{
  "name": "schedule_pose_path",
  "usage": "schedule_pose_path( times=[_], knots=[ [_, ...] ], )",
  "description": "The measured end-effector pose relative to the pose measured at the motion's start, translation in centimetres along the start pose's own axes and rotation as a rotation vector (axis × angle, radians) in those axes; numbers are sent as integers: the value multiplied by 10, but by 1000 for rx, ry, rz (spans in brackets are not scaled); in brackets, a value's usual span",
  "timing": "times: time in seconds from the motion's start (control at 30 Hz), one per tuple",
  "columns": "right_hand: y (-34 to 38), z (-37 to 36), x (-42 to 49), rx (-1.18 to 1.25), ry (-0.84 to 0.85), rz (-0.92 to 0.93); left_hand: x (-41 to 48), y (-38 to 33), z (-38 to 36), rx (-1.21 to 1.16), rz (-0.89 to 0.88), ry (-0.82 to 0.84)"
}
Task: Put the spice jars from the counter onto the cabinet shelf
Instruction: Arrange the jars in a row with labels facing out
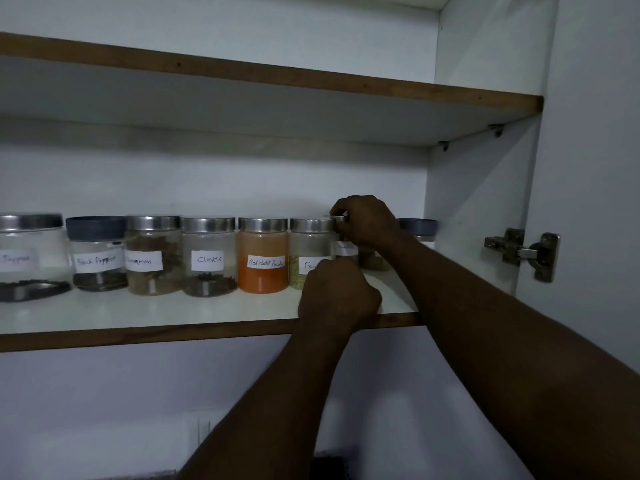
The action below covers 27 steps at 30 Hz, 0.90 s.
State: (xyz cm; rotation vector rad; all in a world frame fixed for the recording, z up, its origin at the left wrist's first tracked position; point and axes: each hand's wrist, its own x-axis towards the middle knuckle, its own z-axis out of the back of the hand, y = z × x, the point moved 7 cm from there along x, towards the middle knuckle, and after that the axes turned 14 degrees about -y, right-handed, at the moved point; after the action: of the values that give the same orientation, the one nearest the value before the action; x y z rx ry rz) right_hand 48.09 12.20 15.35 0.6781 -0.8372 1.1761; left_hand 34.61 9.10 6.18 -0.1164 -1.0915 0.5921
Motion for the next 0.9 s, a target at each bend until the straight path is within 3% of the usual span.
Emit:
schedule_pose_path(
  times=[0.43, 0.67, 0.77, 0.9],
  knots=[
    [-4, -8, 4, -23, 53, -6, 2, 1, -3, -10, 21, 23],
    [-4, 24, -6, 92, -215, -50, 2, 7, 3, -38, 36, 68],
    [2, 46, -7, 327, -318, -127, 1, 23, 15, 13, -9, 115],
    [39, 41, -17, 476, -37, 22, 0, 59, 39, 37, 31, 112]
  ],
)
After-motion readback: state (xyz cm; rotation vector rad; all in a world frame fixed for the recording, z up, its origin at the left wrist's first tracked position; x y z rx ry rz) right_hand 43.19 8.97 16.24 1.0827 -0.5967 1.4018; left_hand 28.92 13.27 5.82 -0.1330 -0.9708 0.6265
